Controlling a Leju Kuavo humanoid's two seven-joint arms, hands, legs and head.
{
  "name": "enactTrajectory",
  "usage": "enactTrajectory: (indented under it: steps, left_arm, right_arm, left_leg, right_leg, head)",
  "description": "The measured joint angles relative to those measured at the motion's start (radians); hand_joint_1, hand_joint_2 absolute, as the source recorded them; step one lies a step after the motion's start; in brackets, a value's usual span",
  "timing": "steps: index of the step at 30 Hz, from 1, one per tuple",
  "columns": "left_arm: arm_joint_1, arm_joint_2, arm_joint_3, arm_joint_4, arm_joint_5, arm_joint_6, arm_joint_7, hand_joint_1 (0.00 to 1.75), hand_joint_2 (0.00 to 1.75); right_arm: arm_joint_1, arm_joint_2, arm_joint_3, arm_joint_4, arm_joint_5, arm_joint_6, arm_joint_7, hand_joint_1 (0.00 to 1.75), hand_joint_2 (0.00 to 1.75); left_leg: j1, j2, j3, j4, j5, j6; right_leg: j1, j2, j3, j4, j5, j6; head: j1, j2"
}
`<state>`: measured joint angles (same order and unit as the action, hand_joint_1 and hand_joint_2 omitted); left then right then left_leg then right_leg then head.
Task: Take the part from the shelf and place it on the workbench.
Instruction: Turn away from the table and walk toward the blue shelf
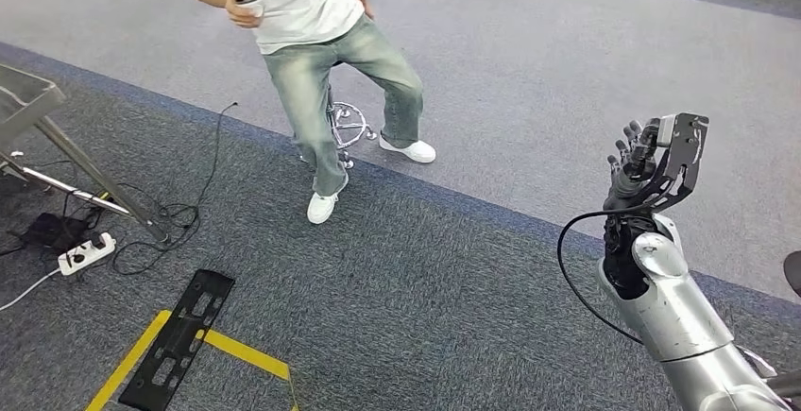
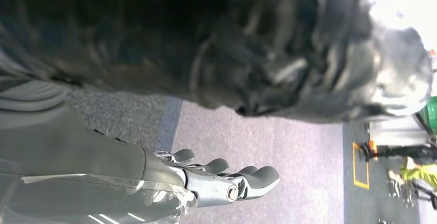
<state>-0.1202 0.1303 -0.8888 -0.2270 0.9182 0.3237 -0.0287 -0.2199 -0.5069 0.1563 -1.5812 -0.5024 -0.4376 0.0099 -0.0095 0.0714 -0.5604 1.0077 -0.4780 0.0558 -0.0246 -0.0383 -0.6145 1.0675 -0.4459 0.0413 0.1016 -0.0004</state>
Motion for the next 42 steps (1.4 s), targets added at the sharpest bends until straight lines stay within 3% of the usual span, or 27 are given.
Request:
enactTrajectory:
  steps: [2, 4, 6, 9, 10, 11, 12, 13, 15, 17, 19, 21, 23, 24, 26, 27, 28, 30, 32, 35, 36, 38, 40, 41, 42]
  left_arm:
    - [0.0, -0.001, 0.0, 0.0, 0.0, -0.001, 0.001, 0.0, 0.0]
    - [-0.001, -0.002, 0.0, 0.0, 0.0, -0.001, 0.002, 0.0, 0.0]
    - [-0.003, -0.003, 0.0, 0.0, 0.0, 0.0, 0.001, 0.0, 0.0]
    - [-0.001, -0.004, 0.0, 0.0, 0.0, 0.001, 0.001, 0.0, 0.0]
    - [0.001, -0.004, 0.0, 0.0, 0.0, 0.001, 0.001, 0.0, 0.0]
    - [0.003, -0.005, 0.0, 0.0, 0.0, 0.001, 0.001, 0.0, 0.0]
    - [0.004, -0.005, 0.0, 0.0, 0.0, 0.001, 0.001, 0.0, 0.0]
    - [0.004, -0.006, 0.0, 0.0, 0.0, 0.001, 0.001, 0.0, 0.0]
    - [0.004, -0.005, 0.0, 0.0, 0.0, 0.002, 0.001, 0.0, 0.0]
    - [0.003, -0.005, 0.0, 0.0, 0.0, 0.002, 0.001, 0.0, 0.0]
    - [0.001, -0.005, 0.0, 0.0, 0.0, 0.002, 0.001, 0.0, 0.0]
    - [-0.001, -0.006, 0.0, 0.0, 0.0, 0.002, 0.001, 0.0, 0.0]
    - [0.0, -0.006, 0.0, 0.0, 0.0, 0.002, 0.001, 0.0, 0.0]
    - [0.001, -0.006, 0.0, 0.0, 0.0, 0.002, 0.001, 0.0, 0.0]
    - [0.002, -0.006, 0.0, 0.0, 0.0, 0.002, 0.001, 0.0, 0.0]
    - [0.003, -0.006, 0.0, 0.0, 0.0, 0.002, 0.001, 0.0, 0.0]
    - [0.003, -0.006, 0.0, 0.0, 0.0, 0.002, 0.001, 0.0, 0.0]
    - [0.002, -0.006, 0.0, 0.0, 0.0, 0.002, 0.001, 0.0, 0.0]
    - [0.001, -0.005, 0.0, 0.0, 0.0, 0.002, 0.001, 0.0, 0.0]
    - [-0.001, -0.006, 0.0, 0.0, 0.0, 0.002, 0.001, 0.0, 0.0]
    - [-0.002, -0.006, 0.0, -0.001, 0.0, 0.002, 0.001, 0.0, 0.0]
    - [-0.004, -0.007, 0.0, -0.001, 0.0, 0.002, 0.0, 0.0, 0.0]
    - [-0.002, -0.007, 0.0, -0.001, 0.0, 0.002, 0.0, 0.0, 0.0]
    - [0.0, -0.007, 0.0, -0.001, 0.0, 0.002, 0.001, 0.0, 0.0]
    - [0.002, -0.007, 0.0, -0.001, 0.0, 0.002, 0.001, 0.0, 0.0]
  right_arm:
    - [0.002, 0.0, 0.0, -0.001, 0.0, 0.0, 0.001, 0.0, 0.0]
    - [0.004, -0.001, 0.0, -0.002, 0.0, 0.0, 0.002, 0.0, 0.0]
    - [0.004, -0.001, 0.0, -0.002, 0.0, 0.0, 0.002, 0.0, 0.0]
    - [0.005, -0.001, 0.0, -0.002, 0.0, 0.0, 0.003, 0.0, 0.0]
    - [0.006, -0.001, 0.0, -0.002, 0.0, 0.0, 0.003, 0.0, 0.0]
    - [0.007, -0.001, 0.0, -0.002, 0.0, 0.0, 0.003, 0.0, 0.0]
    - [0.007, -0.001, 0.0, -0.002, 0.0, 0.0, 0.003, 0.0, 0.0]
    - [0.007, 0.0, 0.0, -0.002, 0.0, 0.0, 0.003, 0.0, 0.0]
    - [0.007, 0.0, 0.0, -0.002, 0.0, 0.0, 0.003, 0.0, 0.0]
    - [0.007, 0.0, 0.0, -0.002, 0.0, 0.0, 0.003, 0.0, 0.0]
    - [0.009, 0.0, 0.0, -0.002, 0.0, 0.0, 0.003, 0.0, 0.0]
    - [0.01, -0.001, 0.0, -0.002, 0.0, -0.001, 0.003, 0.0, 0.0]
    - [0.011, -0.002, 0.0, -0.002, 0.0, -0.002, 0.002, 0.0, 0.0]
    - [0.011, -0.002, 0.0, -0.002, 0.0, -0.002, 0.003, 0.0, 0.0]
    - [0.015, -0.001, 0.0, -0.002, 0.0, -0.002, 0.003, 0.0, 0.0]
    - [0.016, -0.001, 0.0, -0.002, 0.0, -0.002, 0.003, 0.0, 0.0]
    - [0.017, -0.001, 0.0, -0.002, 0.0, -0.002, 0.003, 0.0, 0.0]
    - [0.017, -0.001, 0.0, -0.002, 0.0, -0.002, 0.003, 0.0, 0.0]
    - [0.017, -0.001, 0.0, -0.002, 0.0, -0.002, 0.003, 0.0, 0.0]
    - [0.018, -0.001, 0.0, -0.002, 0.0, -0.001, 0.004, 0.0, 0.0]
    - [0.018, -0.001, 0.0, -0.003, 0.0, -0.001, 0.003, 0.0, 0.0]
    - [0.016, -0.001, 0.0, -0.005, 0.0, -0.001, 0.004, 0.0, 0.0]
    - [0.016, -0.001, 0.0, -0.008, 0.0, -0.001, 0.003, 0.0, 0.0]
    - [0.016, -0.001, 0.0, -0.008, 0.0, -0.001, 0.004, 0.0, 0.0]
    - [0.016, -0.001, 0.0, -0.008, 0.0, -0.002, 0.004, 0.0, 0.0]
  left_leg:
    - [-0.004, 0.015, -0.001, 0.007, -0.006, -0.01]
    - [-0.004, 0.027, -0.001, 0.009, -0.009, -0.02]
    - [0.001, 0.003, -0.014, 0.041, -0.035, -0.03]
    - [0.006, -0.055, -0.095, 0.218, -0.125, -0.04]
    - [0.006, -0.06, -0.124, 0.273, -0.142, -0.04]
    - [0.006, -0.062, -0.138, 0.298, -0.141, -0.039]
    - [0.006, -0.064, -0.133, 0.283, -0.119, -0.035]
    - [0.006, -0.071, -0.11, 0.231, -0.083, -0.031]
    - [0.006, -0.111, -0.046, 0.092, -0.019, -0.02]
    - [0.005, -0.14, -0.014, 0.021, -0.001, -0.016]
    - [0.003, -0.126, -0.009, 0.009, 0.002, -0.013]
    - [0.005, -0.104, 0.0, -0.008, 0.013, -0.003]
    - [0.007, -0.081, 0.005, -0.021, 0.02, 0.006]
    - [0.006, -0.071, 0.004, -0.022, 0.02, 0.009]
    - [0.006, -0.048, 0.002, -0.02, 0.019, 0.009]
    - [0.006, -0.037, 0.001, -0.019, 0.018, 0.008]
    - [0.007, -0.026, 0.0, -0.016, 0.016, 0.006]
    - [0.009, -0.008, 0.0, -0.004, 0.006, -0.004]
    - [0.006, 0.007, -0.003, 0.014, -0.006, -0.017]
    - [0.005, 0.024, -0.004, 0.022, -0.015, -0.031]
    - [0.008, 0.018, -0.005, 0.029, -0.023, -0.036]
    - [0.013, -0.019, -0.03, 0.086, -0.063, -0.044]
    - [0.013, -0.053, -0.09, 0.214, -0.123, -0.044]
    - [0.012, -0.059, -0.121, 0.273, -0.141, -0.042]
    - [0.011, -0.062, -0.14, 0.305, -0.141, -0.037]
  right_leg:
    - [0.007, -0.007, 0.016, -0.036, 0.0, -0.011]
    - [0.007, 0.012, 0.013, -0.038, 0.007, -0.023]
    - [0.004, 0.029, 0.012, -0.042, 0.013, -0.034]
    - [0.005, 0.054, 0.008, -0.044, 0.017, -0.044]
    - [0.007, 0.064, 0.007, -0.044, 0.018, -0.045]
    - [0.008, 0.076, 0.006, -0.043, 0.019, -0.046]
    - [0.01, 0.087, 0.005, -0.042, 0.019, -0.047]
    - [0.011, 0.099, 0.005, -0.041, 0.019, -0.047]
    - [0.011, 0.121, 0.004, -0.038, 0.02, -0.044]
    - [0.008, 0.139, -0.001, -0.039, 0.025, -0.036]
    - [0.005, 0.159, -0.006, -0.043, 0.031, -0.022]
    - [0.007, 0.131, -0.013, -0.032, 0.023, -0.015]
    - [0.011, 0.071, -0.046, 0.043, -0.026, -0.014]
    - [0.011, 0.054, -0.073, 0.103, -0.06, -0.012]
    - [0.005, 0.046, -0.124, 0.219, -0.107, -0.005]
    - [0.002, 0.044, -0.131, 0.237, -0.106, -0.001]
    - [-0.002, 0.041, -0.117, 0.216, -0.087, 0.003]
    - [-0.008, 0.017, -0.043, 0.082, -0.027, 0.009]
    - [-0.005, -0.003, 0.005, -0.014, 0.0, 0.003]
    - [0.0, 0.016, 0.002, -0.018, -0.001, -0.02]
    - [0.0, 0.025, 0.001, -0.018, 0.0, -0.026]
    - [-0.001, 0.041, 0.0, -0.02, 0.004, -0.036]
    - [0.004, 0.057, -0.002, -0.02, 0.006, -0.042]
    - [0.007, 0.067, -0.004, -0.02, 0.007, -0.044]
    - [0.011, 0.078, -0.005, -0.02, 0.007, -0.046]
  head:
    - [-0.001, 0.0]
    - [-0.001, 0.0]
    - [-0.002, 0.0]
    - [-0.003, 0.0]
    - [-0.003, 0.0]
    - [-0.003, 0.0]
    - [-0.003, 0.0]
    - [-0.003, 0.0]
    - [-0.003, 0.0]
    - [-0.002, 0.0]
    - [-0.002, 0.0]
    - [0.0, 0.0]
    - [0.003, 0.0]
    - [0.005, 0.0]
    - [0.005, 0.0]
    - [0.005, 0.0]
    - [0.005, 0.0]
    - [0.005, 0.0]
    - [0.005, 0.0]
    - [0.006, 0.0]
    - [0.006, 0.0]
    - [0.005, 0.0]
    - [0.005, 0.0]
    - [0.005, 0.0]
    - [0.005, 0.0]
